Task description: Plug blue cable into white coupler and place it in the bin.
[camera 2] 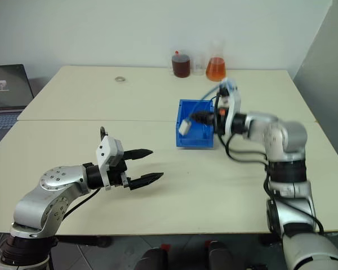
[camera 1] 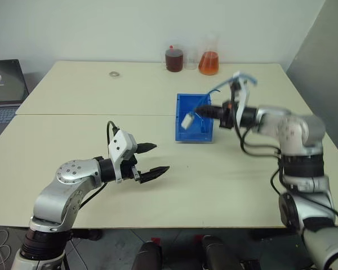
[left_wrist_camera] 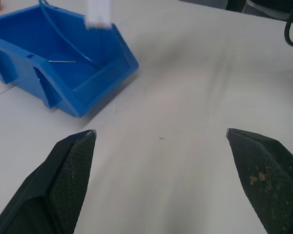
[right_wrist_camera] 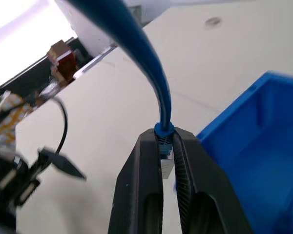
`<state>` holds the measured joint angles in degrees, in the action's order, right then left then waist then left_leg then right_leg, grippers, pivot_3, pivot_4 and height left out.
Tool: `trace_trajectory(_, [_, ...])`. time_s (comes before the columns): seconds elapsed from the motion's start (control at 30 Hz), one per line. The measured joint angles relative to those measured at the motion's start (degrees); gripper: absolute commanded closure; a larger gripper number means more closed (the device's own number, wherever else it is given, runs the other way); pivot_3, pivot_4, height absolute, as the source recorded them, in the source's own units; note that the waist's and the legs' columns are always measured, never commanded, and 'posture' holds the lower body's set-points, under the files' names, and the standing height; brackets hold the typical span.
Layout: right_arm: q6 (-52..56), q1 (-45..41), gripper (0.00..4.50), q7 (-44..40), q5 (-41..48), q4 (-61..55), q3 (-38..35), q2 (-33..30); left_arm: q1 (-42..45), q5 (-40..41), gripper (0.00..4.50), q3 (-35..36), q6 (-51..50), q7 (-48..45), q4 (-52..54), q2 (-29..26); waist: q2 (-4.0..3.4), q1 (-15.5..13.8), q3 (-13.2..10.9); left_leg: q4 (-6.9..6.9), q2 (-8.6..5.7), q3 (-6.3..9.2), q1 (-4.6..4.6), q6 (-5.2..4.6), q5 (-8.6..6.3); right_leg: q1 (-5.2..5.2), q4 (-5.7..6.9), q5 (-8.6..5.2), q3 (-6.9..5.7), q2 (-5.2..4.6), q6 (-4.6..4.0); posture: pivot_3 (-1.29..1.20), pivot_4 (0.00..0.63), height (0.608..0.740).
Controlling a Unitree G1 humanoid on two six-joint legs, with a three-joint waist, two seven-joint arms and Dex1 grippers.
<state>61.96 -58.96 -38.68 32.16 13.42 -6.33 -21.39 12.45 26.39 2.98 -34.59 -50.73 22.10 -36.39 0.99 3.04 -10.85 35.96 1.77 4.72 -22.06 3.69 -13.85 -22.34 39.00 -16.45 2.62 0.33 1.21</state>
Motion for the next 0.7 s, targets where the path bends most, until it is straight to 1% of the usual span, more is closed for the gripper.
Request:
trace_trajectory(0.1, [-4.64, -4.07, 4.39, -0.58, -3.08, 11.53, 1.0, 0.07, 0.01, -0.46, 0.04, -1.56, 0.18, 1.78, 0.01, 1.72, 0.0, 0.0, 0.0, -0.01, -0.12, -0.08, -0.35, 0.01, -0.01, -0.26, -0.03, 0.01, 0.0, -0.17, -0.01, 0.0, 0.15, 0.74])
trace_trajectory(0.17, [-8.07, -5.64, 4.39, -1.6, -5.36, 17.43, 2.71, 0.1, 0.16, -0.44, 0.04, -2.31, 0.18, 2.61, 0.02, 2.32, 0.0, -0.02, 0.0, 0.05, -0.18, -0.12, -0.88, 0.01, 0.0, -0.83, 0.08, 0.03, 0.02, -0.26, 0.01, 0.0, 0.15, 0.74])
trace_trajectory(0.23, [-10.85, -6.48, 3.73, -3.09, -7.45, 22.73, 4.55, 0.28, 0.15, -0.43, 0.0, -2.65, 0.2, 2.78, 0.01, 2.36, 0.0, -0.05, 0.0, 0.05, -0.18, -0.14, -0.98, 0.02, 0.0, -0.94, 0.08, 0.04, 0.01, -0.29, 0.0, 0.0, 0.15, 0.74])
trace_trajectory(0.27, [-12.12, -7.04, 3.6, -3.68, -8.69, 25.15, 5.42, 0.31, 0.19, -0.43, 0.0, -2.64, 0.26, 2.8, 0.01, 2.32, 0.0, -0.08, 0.0, 0.03, -0.18, -0.15, -0.98, 0.02, 0.0, -0.96, 0.08, 0.04, 0.02, -0.3, 0.0, 0.0, 0.15, 0.74])
trace_trajectory(0.3, [-13.25, -7.44, 3.27, -4.21, -9.55, 26.74, 5.95, 0.32, 0.18, -0.44, 0.0, -2.64, 0.3, 2.8, 0.0, 2.31, 0.0, -0.12, 0.0, 0.03, -0.18, -0.15, -0.98, 0.02, 0.0, -0.96, 0.07, 0.04, 0.01, -0.3, 0.0, 0.0, 0.15, 0.74])
trace_trajectory(0.43, [-16.62, -9.51, 2.36, -5.57, -11.88, 31.68, 6.49, 0.32, 0.18, -0.44, 0.0, -2.61, 0.65, 2.85, -0.1, 2.16, -0.01, -0.14, 0.0, 0.03, -0.18, -0.15, -0.96, 0.02, 0.0, -0.95, 0.08, 0.04, 0.01, -0.3, 0.0, 0.0, 0.15, 0.74])
trace_trajectory(0.57, [-17.9, -10.72, 1.41, -6.31, -12.82, 33.6, 6.17, 0.32, 0.18, -0.42, 0.0, -2.57, 1.02, 3.36, -0.13, 2.17, 0.0, -0.13, 0.0, 0.04, -0.18, -0.15, -0.94, 0.02, 0.0, -0.95, 0.11, 0.04, 0.01, -0.29, 0.0, 0.0, 0.15, 0.74])
trace_trajectory(0.6, [-18.0, -10.86, 1.27, -6.31, -12.9, 33.99, 5.88, 0.32, 0.18, -0.4, 0.0, -2.57, 1.02, 3.6, -0.13, 2.17, 0.0, -0.13, 0.0, 0.04, -0.18, -0.15, -0.94, 0.02, 0.0, -0.95, 0.11, 0.04, 0.01, -0.29, 0.0, 0.0, 0.15, 0.74])
trace_trajectory(0.7, [-18.95, -10.89, 0.52, -6.1, -13.14, 34.21, 5.35, 0.32, 0.18, -0.34, 0.0, -2.58, 1.02, 3.91, -0.12, 2.21, 0.0, -0.13, 0.0, 0.04, -0.18, -0.15, -0.95, 0.02, 0.0, -0.95, 0.11, 0.04, 0.01, -0.29, 0.0, 0.0, 0.15, 0.74])
